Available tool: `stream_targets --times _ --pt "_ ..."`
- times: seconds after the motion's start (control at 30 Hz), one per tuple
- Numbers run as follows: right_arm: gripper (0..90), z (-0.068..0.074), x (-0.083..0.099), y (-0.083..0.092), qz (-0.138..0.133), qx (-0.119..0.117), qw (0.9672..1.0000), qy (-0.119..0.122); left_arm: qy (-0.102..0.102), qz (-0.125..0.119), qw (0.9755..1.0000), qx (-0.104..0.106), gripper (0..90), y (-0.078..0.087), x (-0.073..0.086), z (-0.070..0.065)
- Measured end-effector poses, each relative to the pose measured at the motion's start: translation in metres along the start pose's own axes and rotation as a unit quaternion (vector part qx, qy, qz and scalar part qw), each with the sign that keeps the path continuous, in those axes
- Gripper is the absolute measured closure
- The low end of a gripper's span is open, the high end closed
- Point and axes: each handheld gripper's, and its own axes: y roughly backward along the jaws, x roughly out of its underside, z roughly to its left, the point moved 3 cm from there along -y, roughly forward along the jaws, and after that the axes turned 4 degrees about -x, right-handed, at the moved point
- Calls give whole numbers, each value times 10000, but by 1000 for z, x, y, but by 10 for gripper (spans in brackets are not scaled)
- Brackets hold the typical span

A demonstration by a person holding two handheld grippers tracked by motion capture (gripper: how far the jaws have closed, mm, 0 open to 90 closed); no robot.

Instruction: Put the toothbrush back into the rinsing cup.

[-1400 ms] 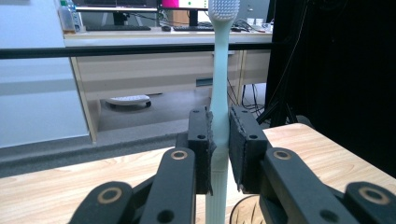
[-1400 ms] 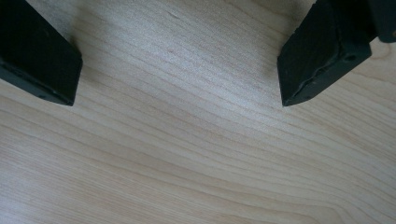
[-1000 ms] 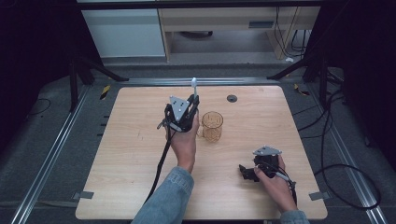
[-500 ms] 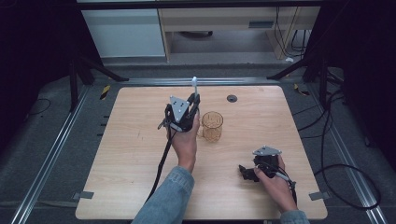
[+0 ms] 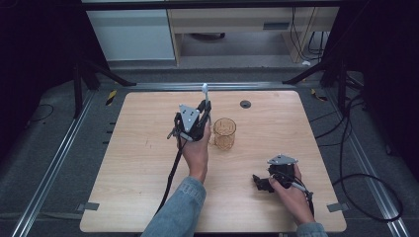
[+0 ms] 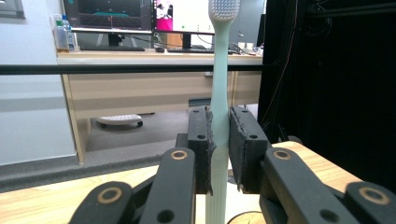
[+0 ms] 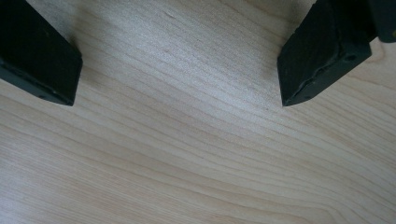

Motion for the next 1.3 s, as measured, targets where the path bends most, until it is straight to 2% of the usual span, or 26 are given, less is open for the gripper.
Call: stream_targets --times 0.33,0.63,1.3 --pt "4 0 0 0 1 0 10000 1 63 14 10000 3 787 0 11 5" --pt "4 0 0 0 -5 -4 10000 15 91 101 9999 61 787 -2 22 2" --pt "3 0 0 0 -2 -2 10000 17 133 154 9998 20 787 -4 33 6"
